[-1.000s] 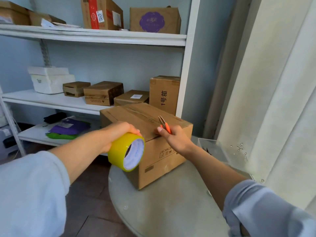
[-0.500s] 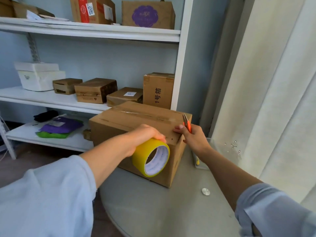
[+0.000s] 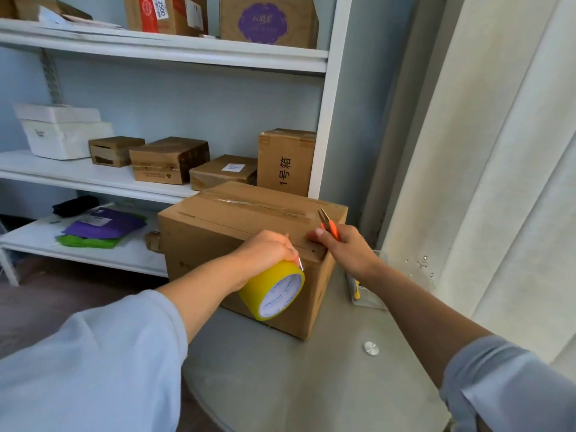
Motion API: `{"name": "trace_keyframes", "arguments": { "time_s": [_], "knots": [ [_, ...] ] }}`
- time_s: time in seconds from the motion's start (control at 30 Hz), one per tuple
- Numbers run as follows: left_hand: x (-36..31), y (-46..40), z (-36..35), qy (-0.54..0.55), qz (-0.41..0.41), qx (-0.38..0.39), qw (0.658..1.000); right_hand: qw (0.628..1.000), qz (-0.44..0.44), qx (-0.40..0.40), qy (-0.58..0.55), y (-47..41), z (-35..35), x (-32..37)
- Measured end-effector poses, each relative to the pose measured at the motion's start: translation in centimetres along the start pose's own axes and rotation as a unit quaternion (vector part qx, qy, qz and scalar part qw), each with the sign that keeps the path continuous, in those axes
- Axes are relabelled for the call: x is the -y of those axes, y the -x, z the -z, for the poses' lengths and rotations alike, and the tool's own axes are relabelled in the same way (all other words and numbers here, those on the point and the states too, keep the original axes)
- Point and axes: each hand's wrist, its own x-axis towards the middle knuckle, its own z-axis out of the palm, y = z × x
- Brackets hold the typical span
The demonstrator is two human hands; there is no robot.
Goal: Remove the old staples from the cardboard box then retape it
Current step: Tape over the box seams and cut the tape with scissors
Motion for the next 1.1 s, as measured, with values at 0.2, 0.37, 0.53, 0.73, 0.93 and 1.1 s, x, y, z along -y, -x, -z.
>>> {"name": "trace_keyframes", "arguments": {
  "time_s": [0.2,0.37,0.53,0.73,0.93,1.1],
  "knots": [
    [-0.8,0.4,-2.5,0.013,-0.006,0.031,0.999,0.998,-0.017,-0.027,-0.051,0.4,1.8,-0.5],
    [-1.1,0.2,-2.3,0.054,-0.002,-0.015,0.998,0.999,-0.018,-0.023,-0.018,0.9,2.2,0.0],
    [-1.1,0.7,-1.1,0.11,0.013,-0.042,0.993,0.995,-0.026,-0.05,-0.085,2.2,2.7,2.2],
    [-1.3,2.2,-1.0,0.1,0.024,-0.023,0.994,0.994,-0.086,0.021,-0.071,4.2,2.2,4.3],
    [-1.9,3.0,-1.3,0.09,0.039,-0.003,0.995,0.998,-0.021,0.019,-0.062,4.6,1.5,5.0],
    [-1.4,2.9,-1.9,0.062,0.061,0.038,0.996,0.998,-0.006,-0.053,0.033,3.8,1.3,4.0]
  ]
}}
